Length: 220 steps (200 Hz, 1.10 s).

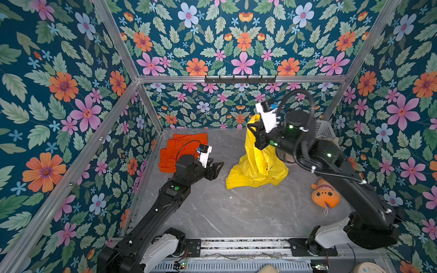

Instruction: Fold and stack the shorts

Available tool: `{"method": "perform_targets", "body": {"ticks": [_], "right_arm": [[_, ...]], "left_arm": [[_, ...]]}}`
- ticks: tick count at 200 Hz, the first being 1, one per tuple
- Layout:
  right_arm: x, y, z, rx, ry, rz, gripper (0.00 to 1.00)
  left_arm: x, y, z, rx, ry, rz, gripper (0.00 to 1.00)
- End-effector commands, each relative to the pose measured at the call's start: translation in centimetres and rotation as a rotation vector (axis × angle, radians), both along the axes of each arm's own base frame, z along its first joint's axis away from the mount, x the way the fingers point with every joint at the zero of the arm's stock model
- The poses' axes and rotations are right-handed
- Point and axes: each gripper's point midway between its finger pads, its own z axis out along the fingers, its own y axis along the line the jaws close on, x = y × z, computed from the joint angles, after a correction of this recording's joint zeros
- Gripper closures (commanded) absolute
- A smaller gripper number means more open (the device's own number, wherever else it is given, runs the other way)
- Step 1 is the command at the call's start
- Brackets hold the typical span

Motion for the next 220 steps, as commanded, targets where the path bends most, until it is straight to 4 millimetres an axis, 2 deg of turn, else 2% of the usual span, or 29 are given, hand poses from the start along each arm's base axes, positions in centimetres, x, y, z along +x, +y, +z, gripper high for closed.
{"method": "perform_targets", "body": {"ticks": [1, 6, 8, 14, 18, 39, 55, 62, 68, 92, 104, 116, 119, 123, 138, 153, 174, 199, 220], "right_arm": [[2.9, 1.8, -3.8, -0.055, 0.066, -0.016, 1.0], [3.8, 2.0, -4.6, -0.049, 0.096, -0.025, 1.0], [4.5, 2.5, -5.9, -0.058, 0.123, -0.027, 1.0], [5.7, 2.8, -7.2, -0.05, 0.168, -0.034, 1.0], [6.5, 3.0, -8.0, -0.04, 0.196, -0.035, 0.97], [9.7, 3.6, -10.9, -0.015, 0.292, -0.057, 0.64], [10.7, 3.4, -11.9, -0.046, 0.318, -0.08, 0.45], [10.7, 3.2, -12.0, -0.059, 0.33, -0.083, 0.34], [10.5, 3.0, -11.9, -0.07, 0.337, -0.086, 0.31], [8.7, 0.8, -11.8, -0.095, 0.365, -0.107, 0.3], [7.4, -0.8, -12.6, -0.08, 0.424, -0.126, 0.3], [5.9, -2.8, -14.2, -0.044, 0.519, -0.147, 0.3], [5.6, -3.2, -14.9, -0.034, 0.549, -0.156, 0.3], [4.9, -4.3, -14.8, -0.009, 0.567, -0.168, 0.3], [3.1, -7.6, -17.7, 0.055, 0.684, -0.244, 0.3], [1.7, -11.3, -20.1, 0.147, 0.778, -0.329, 0.3], [0.0, -16.2, -22.4, 0.329, 0.889, -0.44, 0.31], [-2.1, -20.3, -24.0, 0.424, 0.928, -0.525, 0.31], [-3.9, -22.2, -25.1, 0.473, 0.963, -0.566, 0.31]], "left_arm": [[-0.1, -0.1, -0.6, -0.011, 0.02, -0.003, 0.35], [-0.2, -0.1, -1.0, -0.008, 0.028, -0.004, 0.36], [-0.2, -0.2, -1.1, -0.007, 0.032, -0.006, 0.36], [-0.2, -0.1, -1.7, -0.004, 0.046, -0.006, 0.36], [-0.2, -0.1, -1.9, -0.002, 0.054, -0.005, 0.36], [-0.2, 0.0, -3.5, 0.004, 0.099, 0.007, 0.37], [-0.1, 0.3, -4.4, 0.018, 0.131, 0.03, 0.37], [-0.1, 0.3, -4.8, 0.027, 0.143, 0.03, 0.37], [-0.2, 0.2, -5.0, 0.033, 0.15, 0.023, 0.37], [-0.7, 0.1, -6.0, 0.046, 0.172, 0.005, 0.37], [-0.8, -0.1, -6.1, 0.042, 0.175, -0.008, 0.37], [-1.0, -0.9, -5.9, 0.036, 0.17, -0.048, 0.37], [-1.1, -1.2, -5.8, 0.035, 0.168, -0.062, 0.37], [-1.2, -1.6, -5.6, 0.035, 0.162, -0.077, 0.37], [-1.4, -3.6, -5.3, 0.059, 0.143, -0.136, 0.36], [-2.2, -6.6, -5.2, 0.12, 0.104, -0.237, 0.35], [-3.7, -11.3, -5.6, 0.24, 0.016, -0.42, 0.32], [-4.1, -16.5, -5.9, 0.346, -0.084, -0.658, 0.3], [-3.9, -20.8, -5.6, 0.396, -0.2, -0.842, 0.27]]}}
